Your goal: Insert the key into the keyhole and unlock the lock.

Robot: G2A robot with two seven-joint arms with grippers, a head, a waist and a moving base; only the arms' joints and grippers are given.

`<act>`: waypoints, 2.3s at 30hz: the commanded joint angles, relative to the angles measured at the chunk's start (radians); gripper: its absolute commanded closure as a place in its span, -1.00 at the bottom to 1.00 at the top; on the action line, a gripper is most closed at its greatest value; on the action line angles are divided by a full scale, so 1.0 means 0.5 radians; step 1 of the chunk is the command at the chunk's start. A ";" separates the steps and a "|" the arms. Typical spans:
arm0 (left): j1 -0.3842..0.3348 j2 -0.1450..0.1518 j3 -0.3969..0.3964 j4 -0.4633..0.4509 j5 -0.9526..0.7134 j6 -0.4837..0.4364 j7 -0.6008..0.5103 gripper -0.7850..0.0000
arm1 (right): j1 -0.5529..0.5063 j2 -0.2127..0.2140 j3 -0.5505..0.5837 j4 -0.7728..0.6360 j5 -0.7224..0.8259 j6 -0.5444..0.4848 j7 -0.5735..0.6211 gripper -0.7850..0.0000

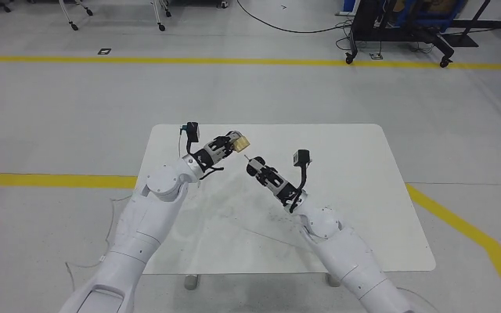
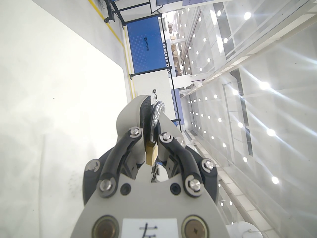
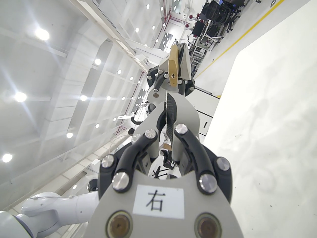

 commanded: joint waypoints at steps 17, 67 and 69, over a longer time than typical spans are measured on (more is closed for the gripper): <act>0.030 0.003 -0.003 -0.060 0.060 -0.010 -0.073 1.00 | 0.040 -0.044 -0.013 0.101 -0.006 -0.009 -0.125 1.00; 0.009 0.018 0.000 -0.054 0.182 -0.165 -0.361 1.00 | -0.051 0.012 0.213 -0.052 0.005 0.132 0.466 1.00; 0.009 0.019 -0.001 -0.055 0.177 -0.171 -0.374 1.00 | -0.056 0.015 0.220 -0.062 0.018 0.145 0.494 1.00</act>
